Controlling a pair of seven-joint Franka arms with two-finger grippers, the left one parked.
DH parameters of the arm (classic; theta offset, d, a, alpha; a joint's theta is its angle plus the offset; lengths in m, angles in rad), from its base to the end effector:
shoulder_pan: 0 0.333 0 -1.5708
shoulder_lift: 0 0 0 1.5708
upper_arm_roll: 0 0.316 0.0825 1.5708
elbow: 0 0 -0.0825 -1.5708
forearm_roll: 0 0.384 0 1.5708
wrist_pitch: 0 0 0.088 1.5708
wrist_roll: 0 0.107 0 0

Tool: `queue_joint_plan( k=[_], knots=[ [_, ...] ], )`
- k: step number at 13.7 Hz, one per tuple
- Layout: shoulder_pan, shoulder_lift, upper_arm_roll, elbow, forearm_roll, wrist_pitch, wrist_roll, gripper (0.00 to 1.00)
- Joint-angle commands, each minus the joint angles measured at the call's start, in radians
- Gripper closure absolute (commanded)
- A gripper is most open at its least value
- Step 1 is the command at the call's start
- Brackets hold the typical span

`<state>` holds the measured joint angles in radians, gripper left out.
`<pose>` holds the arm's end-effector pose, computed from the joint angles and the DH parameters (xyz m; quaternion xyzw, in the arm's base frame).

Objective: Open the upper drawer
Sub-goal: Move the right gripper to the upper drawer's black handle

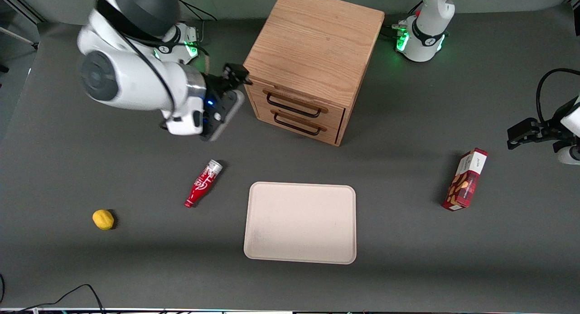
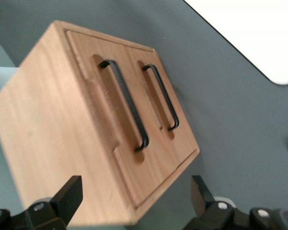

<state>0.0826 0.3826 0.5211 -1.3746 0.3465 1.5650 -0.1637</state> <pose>0.5428 0.3507 0.5237 -0.8995 -0.3415 0.1241 0.2428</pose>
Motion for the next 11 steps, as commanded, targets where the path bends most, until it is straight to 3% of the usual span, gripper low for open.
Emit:
queue_joint_plan(
  k=[1,6,11],
  knots=[
    [0.008,0.088,0.056,0.042,-0.067,0.065,-0.03,0.0],
    [0.035,0.117,0.109,-0.035,-0.158,0.19,-0.031,0.0],
    [0.051,0.122,0.125,-0.116,-0.193,0.283,-0.027,0.0]
  ],
)
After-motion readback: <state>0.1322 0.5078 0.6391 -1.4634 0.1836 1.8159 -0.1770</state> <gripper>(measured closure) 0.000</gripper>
